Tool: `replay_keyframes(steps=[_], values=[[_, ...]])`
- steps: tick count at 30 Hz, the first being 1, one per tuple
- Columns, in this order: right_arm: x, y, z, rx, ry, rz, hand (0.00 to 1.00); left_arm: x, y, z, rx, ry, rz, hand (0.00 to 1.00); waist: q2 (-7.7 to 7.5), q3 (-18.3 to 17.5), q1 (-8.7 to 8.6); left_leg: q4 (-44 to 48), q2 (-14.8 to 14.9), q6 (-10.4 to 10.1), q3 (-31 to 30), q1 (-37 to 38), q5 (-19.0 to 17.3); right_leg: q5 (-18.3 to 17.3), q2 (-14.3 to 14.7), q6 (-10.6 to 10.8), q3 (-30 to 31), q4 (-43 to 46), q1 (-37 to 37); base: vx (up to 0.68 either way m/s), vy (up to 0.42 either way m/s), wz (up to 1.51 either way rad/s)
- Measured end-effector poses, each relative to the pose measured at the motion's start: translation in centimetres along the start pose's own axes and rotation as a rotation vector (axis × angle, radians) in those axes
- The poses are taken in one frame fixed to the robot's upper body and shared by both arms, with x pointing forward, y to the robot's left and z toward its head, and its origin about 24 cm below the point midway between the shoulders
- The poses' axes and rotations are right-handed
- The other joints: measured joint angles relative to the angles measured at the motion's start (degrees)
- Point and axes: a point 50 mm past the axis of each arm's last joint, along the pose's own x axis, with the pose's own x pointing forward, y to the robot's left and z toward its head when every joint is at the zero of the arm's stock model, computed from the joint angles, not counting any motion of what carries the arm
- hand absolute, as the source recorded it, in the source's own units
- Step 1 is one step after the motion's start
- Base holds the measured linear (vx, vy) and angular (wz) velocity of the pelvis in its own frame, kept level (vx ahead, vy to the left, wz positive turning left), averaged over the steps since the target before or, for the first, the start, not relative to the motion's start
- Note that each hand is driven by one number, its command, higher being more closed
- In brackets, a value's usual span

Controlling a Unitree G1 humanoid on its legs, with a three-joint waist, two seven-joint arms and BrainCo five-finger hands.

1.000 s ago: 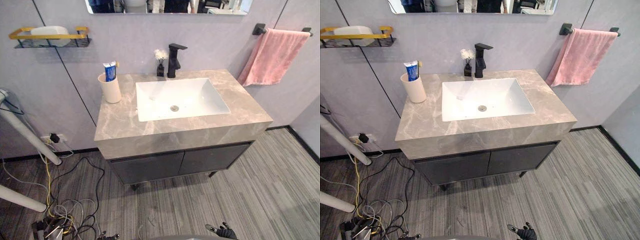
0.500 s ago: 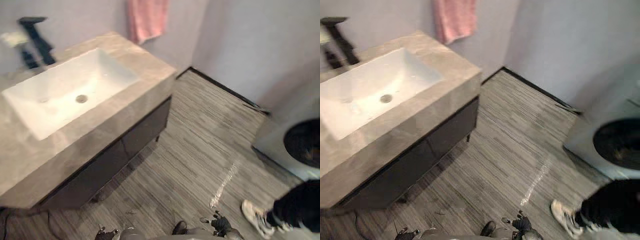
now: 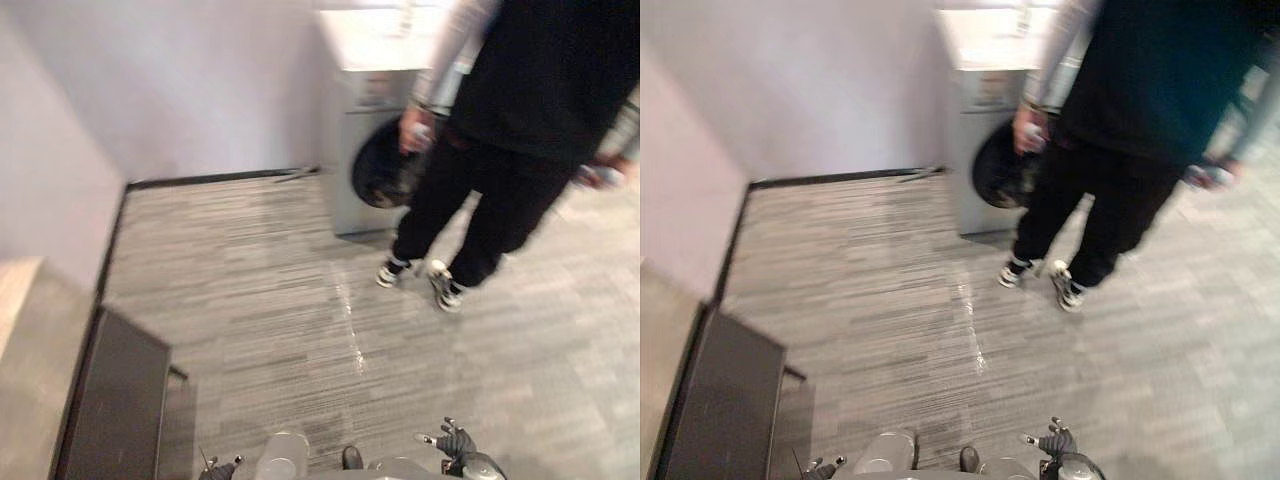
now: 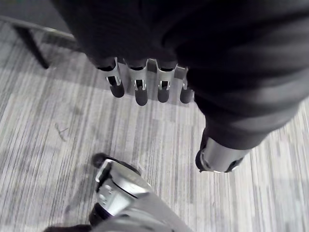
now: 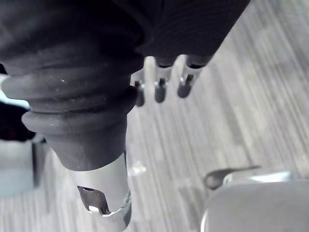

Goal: Organize washtable

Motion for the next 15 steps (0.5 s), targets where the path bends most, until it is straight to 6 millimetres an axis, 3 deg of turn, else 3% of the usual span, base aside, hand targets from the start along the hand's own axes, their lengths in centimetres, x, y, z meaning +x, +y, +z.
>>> replay_keyframes(steps=[1,3,7,8,9,10,11,13,15], values=[[-0.1,0.4,-0.3,-0.009,0.011,0.008,0.00,0.1,0.3,0.0,0.009,0.001,0.005,0.00,0.15,-0.1,-0.45,-1.6,1.2,4.6,5.6,1.8,0.8,1.7,-0.2,2.5,5.2,-2.0,-0.1,0.16,0.373,-2.77],[0.0,0.9,-0.3,0.022,0.017,0.012,0.00,0.4,0.5,1.3,0.021,-0.034,0.007,0.00,-0.42,0.4,-0.28,-1.8,4.1,6.6,15.1,3.0,-0.4,6.5,0.3,6.4,10.4,-4.8,-1.4,0.07,0.410,-2.44],[-0.1,0.9,-0.5,0.063,0.028,-0.002,0.00,0.7,0.2,2.5,0.054,-0.064,-0.017,0.00,-1.01,0.5,-0.55,-3.6,5.1,9.9,29.5,6.6,-1.8,13.4,0.6,8.1,17.1,-7.9,-4.1,-0.03,0.280,-2.78],[0.0,0.8,-0.1,0.083,0.020,-0.007,0.00,0.8,-0.1,3.2,0.050,-0.088,-0.024,0.00,-0.78,0.7,-1.04,-3.8,5.7,11.7,34.4,6.6,-2.2,14.6,0.4,6.1,14.0,-8.9,-5.8,-0.11,0.156,-2.30],[0.1,0.8,0.1,0.093,0.021,-0.007,0.00,0.8,-0.3,3.8,0.046,-0.109,-0.028,0.00,-0.62,0.8,-0.91,-3.5,6.1,12.7,39.4,6.7,-2.7,12.1,-1.0,2.2,1.5,-6.0,-8.3,-0.11,0.146,-2.20],[0.2,0.8,0.2,0.093,0.021,-0.007,0.00,0.8,-0.4,4.0,0.042,-0.115,-0.031,0.00,-0.53,0.9,-0.58,-3.3,6.2,12.8,41.8,7.0,-2.8,10.4,-2.5,0.1,-5.9,-3.9,-9.3,-0.09,0.117,-2.02],[0.2,0.8,0.2,0.098,0.018,-0.006,0.00,0.8,-0.6,4.2,0.030,-0.117,-0.038,0.00,-0.07,1.1,-0.17,-3.1,6.3,12.8,44.8,7.9,-2.8,6.7,-6.5,-2.7,-20.6,-0.5,-9.7,-0.07,0.083,-1.56],[0.1,0.6,0.1,0.097,0.020,-0.008,0.00,0.8,-0.6,3.9,0.019,-0.104,-0.037,0.00,0.52,1.3,-0.36,-3.2,6.5,12.9,47.9,10.0,-2.8,0.9,-12.2,-2.5,-36.4,5.5,-7.3,-0.12,0.031,-1.37],[0.1,0.6,0.0,0.095,0.023,-0.008,0.00,0.8,-0.4,3.7,0.020,-0.099,-0.035,0.00,0.42,1.2,-0.30,-3.2,6.7,12.9,49.5,11.0,-2.8,-1.1,-13.5,-1.8,-38.8,6.4,-4.7,-0.11,-0.060,-0.69]])
